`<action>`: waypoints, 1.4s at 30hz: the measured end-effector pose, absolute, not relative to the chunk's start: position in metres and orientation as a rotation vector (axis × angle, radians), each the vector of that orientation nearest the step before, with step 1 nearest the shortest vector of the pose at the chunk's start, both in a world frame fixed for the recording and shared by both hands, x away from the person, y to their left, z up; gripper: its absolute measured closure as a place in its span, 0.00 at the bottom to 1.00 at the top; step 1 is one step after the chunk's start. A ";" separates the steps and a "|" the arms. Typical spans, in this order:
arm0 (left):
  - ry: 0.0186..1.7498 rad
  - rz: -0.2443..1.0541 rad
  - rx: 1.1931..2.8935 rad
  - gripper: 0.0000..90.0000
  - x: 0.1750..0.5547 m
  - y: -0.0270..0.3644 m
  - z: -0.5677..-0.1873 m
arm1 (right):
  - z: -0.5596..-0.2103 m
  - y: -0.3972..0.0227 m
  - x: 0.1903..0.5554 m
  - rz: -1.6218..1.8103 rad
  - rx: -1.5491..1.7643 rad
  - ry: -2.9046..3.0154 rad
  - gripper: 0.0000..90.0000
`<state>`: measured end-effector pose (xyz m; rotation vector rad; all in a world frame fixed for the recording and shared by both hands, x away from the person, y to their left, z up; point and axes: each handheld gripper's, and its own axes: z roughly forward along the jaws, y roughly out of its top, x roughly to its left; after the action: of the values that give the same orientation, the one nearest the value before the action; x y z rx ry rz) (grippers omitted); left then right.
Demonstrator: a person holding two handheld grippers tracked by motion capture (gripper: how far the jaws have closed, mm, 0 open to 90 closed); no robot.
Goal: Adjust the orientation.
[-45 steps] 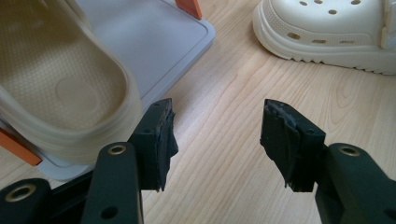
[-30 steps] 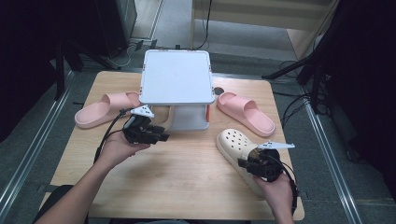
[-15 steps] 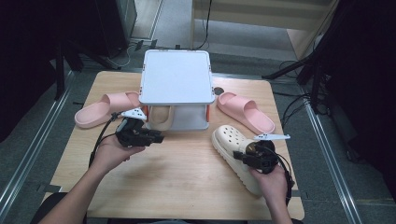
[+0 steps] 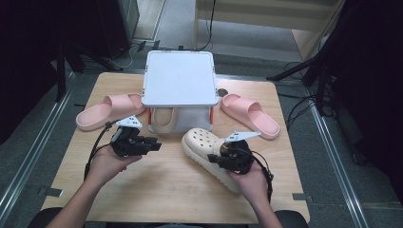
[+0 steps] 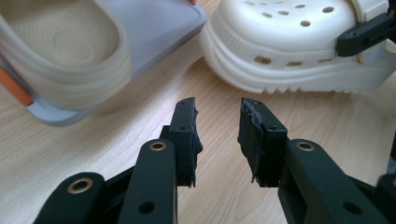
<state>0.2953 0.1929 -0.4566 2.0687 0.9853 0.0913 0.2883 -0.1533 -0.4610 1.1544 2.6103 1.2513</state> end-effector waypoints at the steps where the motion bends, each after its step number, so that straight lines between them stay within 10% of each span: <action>1: 0.991 0.103 2.074 0.74 0.294 0.194 -0.457 | -0.462 -0.148 0.288 1.249 1.136 2.622 0.87; 29: 0.985 0.084 2.105 0.70 0.283 0.176 -0.473 | -0.466 -0.124 0.289 1.302 0.992 2.707 0.71; 42: 0.937 0.013 2.157 0.89 0.292 0.157 -0.484 | -0.457 -0.169 0.304 1.332 1.136 2.555 0.99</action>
<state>0.2915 0.1566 -0.4843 2.1568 0.9375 0.0125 0.3042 -0.1689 -0.4566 1.1357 2.5554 1.3320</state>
